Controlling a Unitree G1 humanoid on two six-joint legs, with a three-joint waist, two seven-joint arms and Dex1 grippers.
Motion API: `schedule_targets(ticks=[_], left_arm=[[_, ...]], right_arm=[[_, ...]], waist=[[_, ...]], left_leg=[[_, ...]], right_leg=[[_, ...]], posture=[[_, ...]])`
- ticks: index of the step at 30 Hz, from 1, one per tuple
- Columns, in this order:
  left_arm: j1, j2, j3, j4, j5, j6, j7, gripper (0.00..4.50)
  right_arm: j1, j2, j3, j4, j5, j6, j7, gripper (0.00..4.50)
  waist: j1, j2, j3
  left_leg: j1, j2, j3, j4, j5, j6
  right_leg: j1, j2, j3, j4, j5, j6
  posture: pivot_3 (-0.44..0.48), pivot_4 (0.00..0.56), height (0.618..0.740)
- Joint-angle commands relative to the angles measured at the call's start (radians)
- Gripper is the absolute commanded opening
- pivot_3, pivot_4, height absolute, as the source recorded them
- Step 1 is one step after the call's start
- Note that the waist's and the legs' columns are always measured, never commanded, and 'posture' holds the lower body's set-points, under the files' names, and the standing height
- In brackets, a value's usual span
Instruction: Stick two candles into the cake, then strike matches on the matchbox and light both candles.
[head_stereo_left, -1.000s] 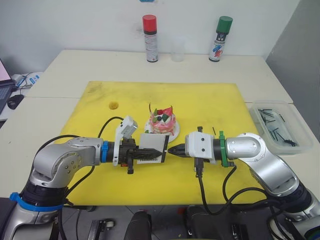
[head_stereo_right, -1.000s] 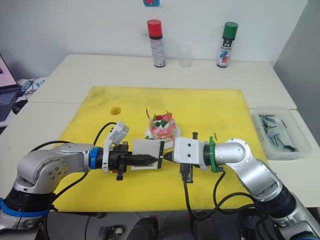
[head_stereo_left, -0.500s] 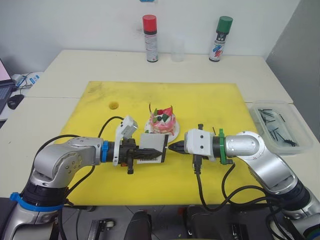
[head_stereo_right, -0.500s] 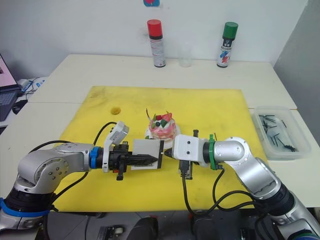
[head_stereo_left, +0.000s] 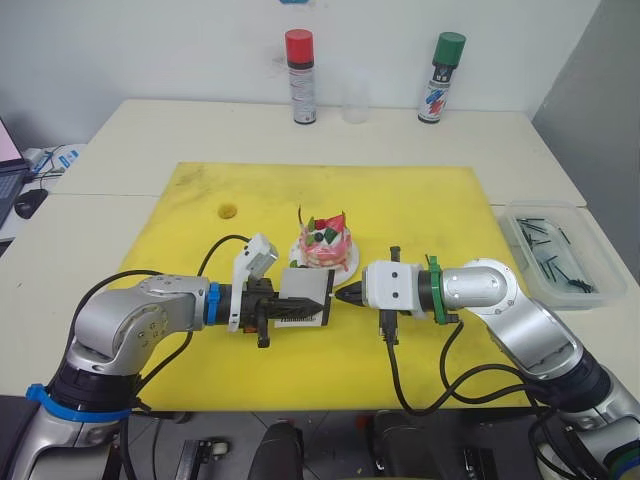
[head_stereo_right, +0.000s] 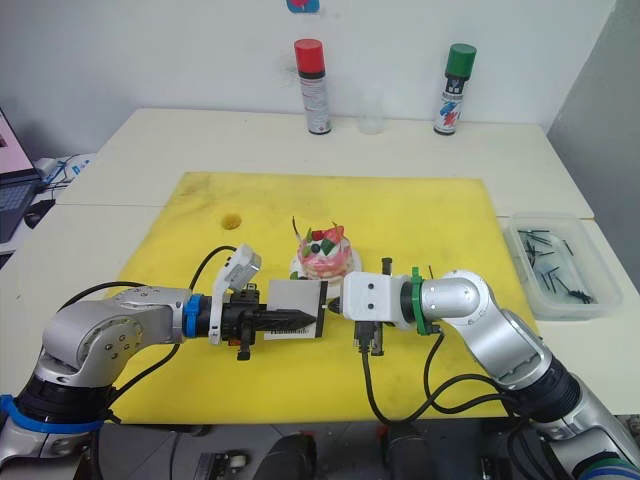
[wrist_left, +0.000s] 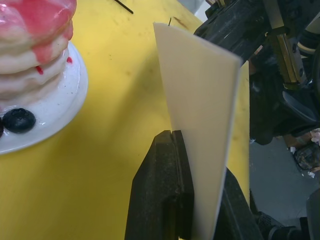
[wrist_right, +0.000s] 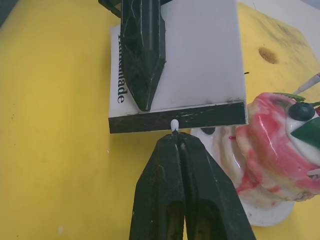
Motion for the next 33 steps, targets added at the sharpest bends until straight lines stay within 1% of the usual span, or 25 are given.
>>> schedule_targets(ticks=[1, 8, 11, 15, 18, 22, 25, 28, 31, 33], left_arm=[[-0.027, -0.013, 0.007, -0.031, -0.012, -0.029, -0.015, 0.00], [-0.066, -0.026, 0.025, -0.012, -0.027, -0.012, -0.011, 0.00], [-0.094, -0.009, 0.047, 0.014, -0.030, -0.008, -0.014, 0.00], [-0.080, 0.018, 0.053, 0.035, -0.019, -0.018, -0.031, 0.00], [-0.060, 0.019, 0.049, 0.022, -0.037, -0.003, -0.034, 0.00], [-0.005, 0.041, 0.061, 0.017, -0.014, -0.021, -0.037, 0.00], [0.062, 0.077, 0.105, 0.026, -0.015, -0.013, -0.029, 0.00], [0.124, 0.110, 0.126, 0.023, -0.010, -0.023, -0.033, 0.00], [0.160, 0.116, 0.123, 0.018, 0.003, -0.046, -0.036, 0.00], [0.160, 0.104, 0.114, 0.018, 0.009, -0.055, -0.030, 0.00]], right_arm=[[-0.009, -0.011, 0.043, -0.003, -0.031, -0.067, 0.043, 0.01], [0.016, -0.060, 0.124, 0.034, -0.121, -0.243, 0.126, 0.01], [0.029, -0.074, 0.106, 0.012, -0.108, -0.261, 0.151, 0.01], [0.010, -0.059, 0.015, -0.029, -0.031, -0.151, 0.149, 0.01], [0.009, -0.062, -0.035, -0.055, 0.006, -0.080, 0.147, 0.01], [0.002, -0.050, -0.100, -0.082, 0.046, -0.013, 0.118, 0.01], [-0.073, -0.012, -0.131, -0.069, 0.058, 0.019, 0.084, 0.01], [-0.166, 0.032, -0.133, -0.023, 0.043, 0.036, 0.052, 0.01], [-0.295, 0.082, -0.109, 0.074, -0.005, 0.032, 0.016, 0.01], [-0.399, 0.111, -0.072, 0.197, -0.073, -0.026, -0.009, 0.01]], waist=[[0.000, 0.000, 0.000], [0.000, 0.000, 0.000], [0.000, 0.000, 0.000], [-0.003, 0.000, 0.000], [-0.001, 0.000, 0.000], [0.000, 0.000, 0.000], [-0.008, 0.001, 0.000], [-0.010, 0.001, 0.001], [-0.009, 0.001, 0.001], [-0.005, 0.001, 0.001]], left_leg=[[0.000, 0.000, 0.000, 0.000, 0.000, 0.000], [0.000, 0.000, 0.000, 0.000, 0.000, 0.000], [0.000, 0.000, 0.000, 0.000, 0.000, 0.000], [0.000, 0.000, 0.000, 0.000, 0.000, 0.000], [0.000, 0.000, 0.000, 0.000, 0.000, 0.000], [0.000, 0.000, -0.001, 0.000, 0.000, 0.000], [0.000, 0.000, 0.000, 0.000, 0.000, 0.000], [0.001, 0.000, 0.000, 0.000, 0.000, 0.000], [0.001, 0.000, 0.000, 0.000, 0.000, 0.000], [0.001, 0.000, 0.000, 0.001, 0.000, 0.000]], right_leg=[[0.000, 0.000, 0.000, 0.000, 0.000, 0.000], [0.000, 0.000, 0.000, 0.000, 0.000, 0.000], [0.000, 0.000, 0.000, 0.000, 0.000, 0.000], [0.000, 0.000, 0.000, 0.001, 0.000, 0.000], [0.000, 0.000, 0.000, 0.001, 0.000, 0.000], [0.000, 0.000, 0.000, 0.000, 0.000, 0.000], [0.000, 0.000, 0.000, 0.001, 0.000, 0.000], [-0.001, 0.000, 0.000, 0.003, 0.000, 0.000], [-0.001, 0.000, 0.000, 0.004, -0.001, -0.001], [-0.002, 0.000, 0.000, 0.005, -0.001, -0.001]], posture=[[0.000, 0.150, 0.740], [0.000, 0.150, 0.740], [0.000, 0.150, 0.740], [0.000, 0.150, 0.740], [0.000, 0.150, 0.740], [0.000, 0.150, 0.740], [0.000, 0.150, 0.740], [0.000, 0.150, 0.740], [0.000, 0.150, 0.740], [0.000, 0.150, 0.740]])
